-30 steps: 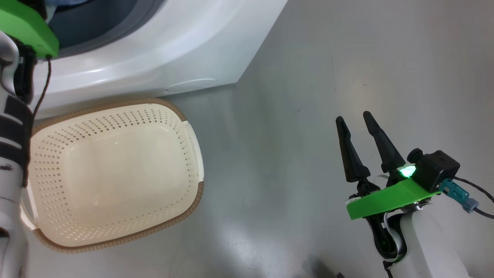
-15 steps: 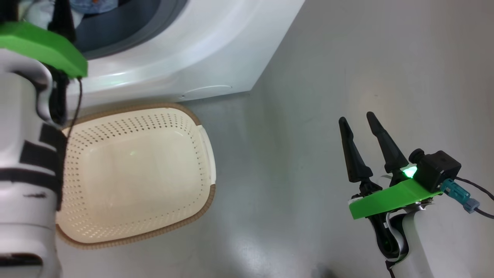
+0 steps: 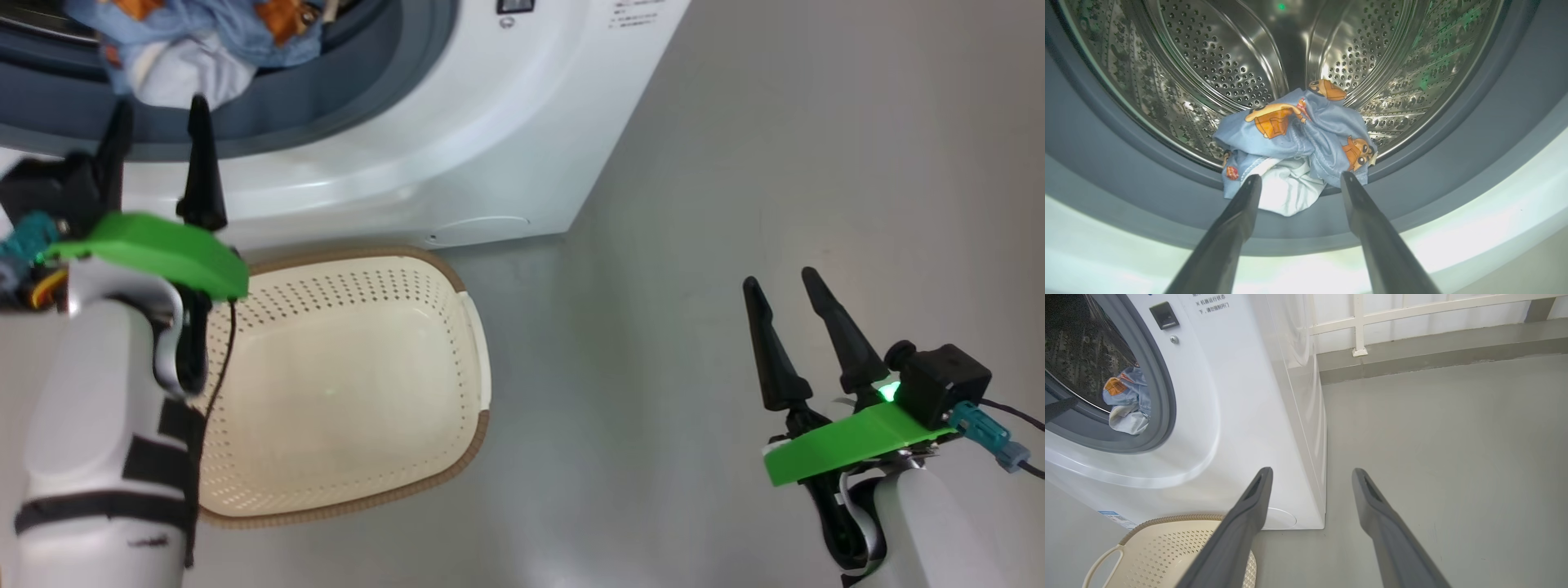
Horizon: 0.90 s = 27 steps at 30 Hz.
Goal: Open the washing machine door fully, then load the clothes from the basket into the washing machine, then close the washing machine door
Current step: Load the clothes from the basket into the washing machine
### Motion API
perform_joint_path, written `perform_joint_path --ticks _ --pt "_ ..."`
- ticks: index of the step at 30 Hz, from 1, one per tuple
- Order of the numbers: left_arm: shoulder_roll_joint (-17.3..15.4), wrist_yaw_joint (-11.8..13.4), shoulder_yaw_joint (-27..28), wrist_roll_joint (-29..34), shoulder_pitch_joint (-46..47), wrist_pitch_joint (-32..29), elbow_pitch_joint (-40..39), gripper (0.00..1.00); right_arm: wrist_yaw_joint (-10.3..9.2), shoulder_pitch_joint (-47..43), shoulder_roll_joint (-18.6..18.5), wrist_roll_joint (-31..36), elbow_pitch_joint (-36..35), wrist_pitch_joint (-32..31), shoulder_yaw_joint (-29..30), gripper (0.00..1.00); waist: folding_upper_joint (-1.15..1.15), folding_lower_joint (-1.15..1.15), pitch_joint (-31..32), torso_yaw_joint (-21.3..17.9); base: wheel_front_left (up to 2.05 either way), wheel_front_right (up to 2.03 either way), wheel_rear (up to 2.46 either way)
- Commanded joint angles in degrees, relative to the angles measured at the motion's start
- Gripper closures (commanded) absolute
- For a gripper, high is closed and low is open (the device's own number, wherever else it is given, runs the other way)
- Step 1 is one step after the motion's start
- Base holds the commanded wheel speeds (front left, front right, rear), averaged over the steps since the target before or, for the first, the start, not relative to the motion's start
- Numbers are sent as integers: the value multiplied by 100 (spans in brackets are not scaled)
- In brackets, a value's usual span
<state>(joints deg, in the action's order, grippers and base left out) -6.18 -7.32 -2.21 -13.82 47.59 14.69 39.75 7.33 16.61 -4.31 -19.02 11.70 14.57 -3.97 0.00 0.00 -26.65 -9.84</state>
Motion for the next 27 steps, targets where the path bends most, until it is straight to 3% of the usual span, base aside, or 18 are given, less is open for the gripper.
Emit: perform_joint_path --ticks 1,27 --pt "-147 -11 192 85 -229 31 -259 0 16 -153 -64 90 -102 43 -76 0 0 0 149 133 0 0 0" --pt "107 -16 690 277 -2999 31 -1686 0 16 -925 -365 153 56 43 222 0 0 0 1247 466 0 0 0"
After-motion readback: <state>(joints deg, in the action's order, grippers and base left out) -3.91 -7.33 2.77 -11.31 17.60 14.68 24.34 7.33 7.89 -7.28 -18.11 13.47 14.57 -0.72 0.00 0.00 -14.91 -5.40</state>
